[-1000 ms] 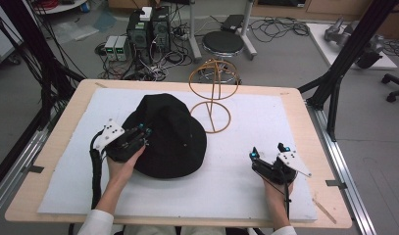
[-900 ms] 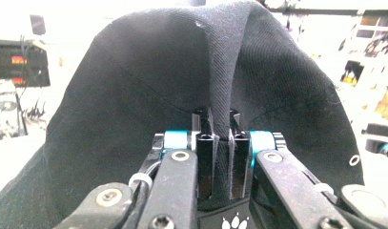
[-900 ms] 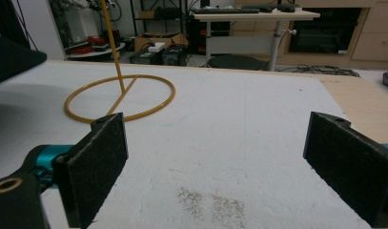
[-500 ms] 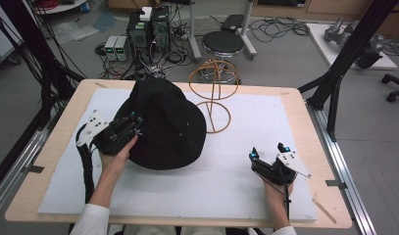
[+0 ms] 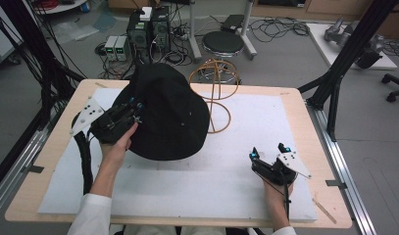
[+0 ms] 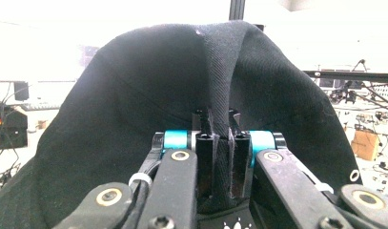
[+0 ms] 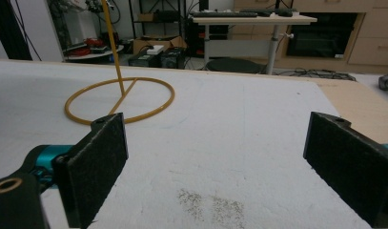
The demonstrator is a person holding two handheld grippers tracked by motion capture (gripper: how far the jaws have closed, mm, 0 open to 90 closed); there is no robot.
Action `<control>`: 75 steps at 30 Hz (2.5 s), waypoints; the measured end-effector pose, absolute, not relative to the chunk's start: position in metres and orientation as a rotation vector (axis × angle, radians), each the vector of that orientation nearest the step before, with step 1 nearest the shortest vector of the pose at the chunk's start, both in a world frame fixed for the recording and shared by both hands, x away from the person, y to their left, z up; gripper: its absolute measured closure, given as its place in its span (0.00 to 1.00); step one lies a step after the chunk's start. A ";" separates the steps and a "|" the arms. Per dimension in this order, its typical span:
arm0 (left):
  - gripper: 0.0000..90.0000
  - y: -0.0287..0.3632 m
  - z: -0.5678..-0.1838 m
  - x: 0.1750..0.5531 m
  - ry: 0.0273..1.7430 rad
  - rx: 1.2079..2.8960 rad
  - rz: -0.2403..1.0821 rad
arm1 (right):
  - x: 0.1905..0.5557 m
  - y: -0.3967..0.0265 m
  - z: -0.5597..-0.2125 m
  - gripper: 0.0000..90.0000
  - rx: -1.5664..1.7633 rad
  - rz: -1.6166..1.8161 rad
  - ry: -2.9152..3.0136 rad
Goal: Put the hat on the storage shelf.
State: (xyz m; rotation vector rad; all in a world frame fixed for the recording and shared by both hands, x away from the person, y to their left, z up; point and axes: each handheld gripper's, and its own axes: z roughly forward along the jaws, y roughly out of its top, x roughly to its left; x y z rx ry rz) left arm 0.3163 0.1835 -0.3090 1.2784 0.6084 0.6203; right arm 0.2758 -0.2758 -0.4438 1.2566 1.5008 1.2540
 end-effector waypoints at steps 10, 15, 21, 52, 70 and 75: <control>0.95 0.179 -0.292 0.314 0.584 1.254 0.637 | 0.276 -0.275 -0.444 0.08 1.258 1.260 1.504; 0.95 0.180 -0.280 0.311 0.563 1.252 0.652 | 0.276 -0.275 -0.444 0.08 1.254 1.259 1.501; 0.95 0.179 -0.265 0.315 0.553 1.211 0.650 | 0.276 -0.275 -0.444 0.08 1.251 1.258 1.502; 0.95 0.095 -0.222 0.384 0.507 1.116 0.644 | 0.274 -0.278 -0.443 0.08 1.256 1.288 1.486; 0.95 0.046 -0.227 0.436 0.508 1.172 0.643 | 0.275 -0.277 -0.442 0.08 1.267 1.287 1.485; 0.95 0.039 -0.232 0.443 0.529 1.194 0.657 | 0.274 -0.278 -0.441 0.08 1.258 1.288 1.481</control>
